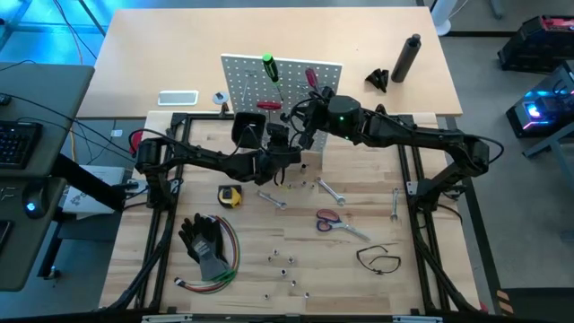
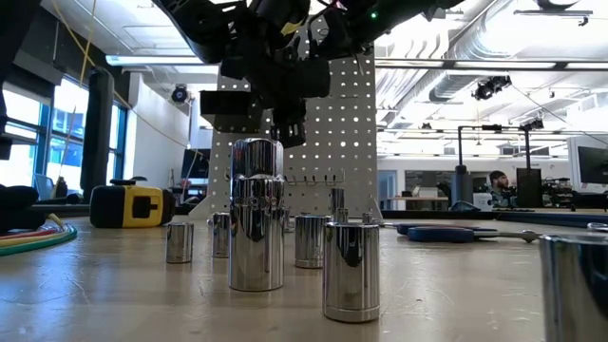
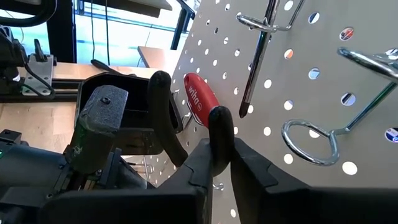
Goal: Hang tools onto peg board
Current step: Hang the black pliers on the white peg board
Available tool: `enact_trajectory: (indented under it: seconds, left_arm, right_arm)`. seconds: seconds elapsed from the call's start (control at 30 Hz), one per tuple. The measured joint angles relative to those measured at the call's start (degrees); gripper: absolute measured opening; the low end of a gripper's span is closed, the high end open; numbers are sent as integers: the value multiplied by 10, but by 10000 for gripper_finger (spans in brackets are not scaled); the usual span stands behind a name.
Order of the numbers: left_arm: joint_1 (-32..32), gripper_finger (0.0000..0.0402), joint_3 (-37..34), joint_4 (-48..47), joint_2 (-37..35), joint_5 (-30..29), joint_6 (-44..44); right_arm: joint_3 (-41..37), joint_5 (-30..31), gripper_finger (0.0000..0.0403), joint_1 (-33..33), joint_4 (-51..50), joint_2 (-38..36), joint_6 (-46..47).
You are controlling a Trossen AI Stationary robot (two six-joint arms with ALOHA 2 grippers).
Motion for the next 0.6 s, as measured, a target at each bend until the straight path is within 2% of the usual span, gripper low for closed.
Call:
enact_trajectory:
  seconds: [0.6]
  left_arm:
    - [0, 0, 0, -2, 0, -5, -1]
  right_arm:
    - [-1, -19, 26, 4, 22, 1, -26]
